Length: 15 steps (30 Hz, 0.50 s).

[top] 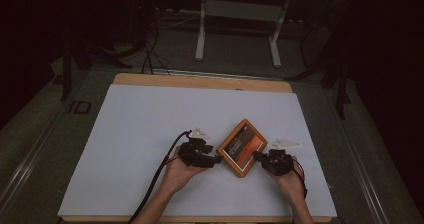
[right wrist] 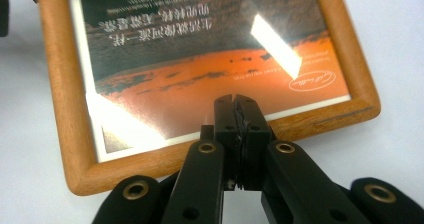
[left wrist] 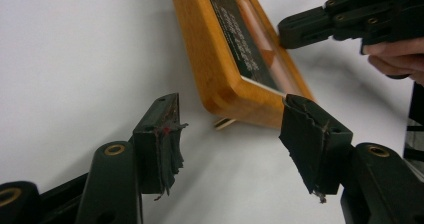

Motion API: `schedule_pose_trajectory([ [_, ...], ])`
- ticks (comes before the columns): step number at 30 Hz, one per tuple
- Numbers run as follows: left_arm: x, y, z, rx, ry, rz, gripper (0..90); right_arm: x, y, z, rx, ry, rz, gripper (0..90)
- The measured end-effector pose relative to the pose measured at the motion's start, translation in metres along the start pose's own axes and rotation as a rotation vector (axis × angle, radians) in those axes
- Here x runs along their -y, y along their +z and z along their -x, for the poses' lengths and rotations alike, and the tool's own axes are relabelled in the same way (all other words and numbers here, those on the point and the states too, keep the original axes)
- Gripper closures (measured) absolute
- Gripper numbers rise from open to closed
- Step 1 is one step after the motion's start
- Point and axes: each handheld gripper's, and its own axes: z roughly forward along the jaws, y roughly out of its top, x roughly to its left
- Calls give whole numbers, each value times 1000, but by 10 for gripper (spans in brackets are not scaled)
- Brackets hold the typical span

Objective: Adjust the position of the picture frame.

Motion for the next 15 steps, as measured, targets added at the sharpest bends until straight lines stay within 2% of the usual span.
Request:
schedule_pose_trajectory([
  [5,-1,10,3,15,-15,-16,423,4,0,1,-14,4,-9,895],
  [10,-3,18,10,17,5,-36,477,4,0,1,-17,5,-9,897],
  [15,-5,21,7,48,-54,-30,468,4,0,1,-17,3,-8,897],
])
